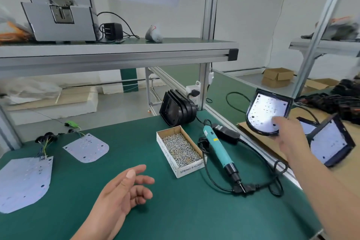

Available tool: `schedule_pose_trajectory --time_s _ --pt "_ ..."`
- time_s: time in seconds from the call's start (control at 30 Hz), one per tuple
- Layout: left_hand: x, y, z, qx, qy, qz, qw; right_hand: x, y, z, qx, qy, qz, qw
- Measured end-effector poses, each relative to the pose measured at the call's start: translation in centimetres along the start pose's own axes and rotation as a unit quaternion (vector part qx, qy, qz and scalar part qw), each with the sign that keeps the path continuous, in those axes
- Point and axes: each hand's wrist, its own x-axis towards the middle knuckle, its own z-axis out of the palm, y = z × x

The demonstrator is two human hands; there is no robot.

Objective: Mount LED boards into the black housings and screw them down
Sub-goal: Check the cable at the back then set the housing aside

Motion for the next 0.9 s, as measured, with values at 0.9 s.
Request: schedule_pose_trajectory --time_s 0.9 --pt "-0.7 1.1 0.9 -0.030 -0.006 -0.010 0.999 -0.9 3.6 3.0 -0.402 0.072 -0.396 0.823"
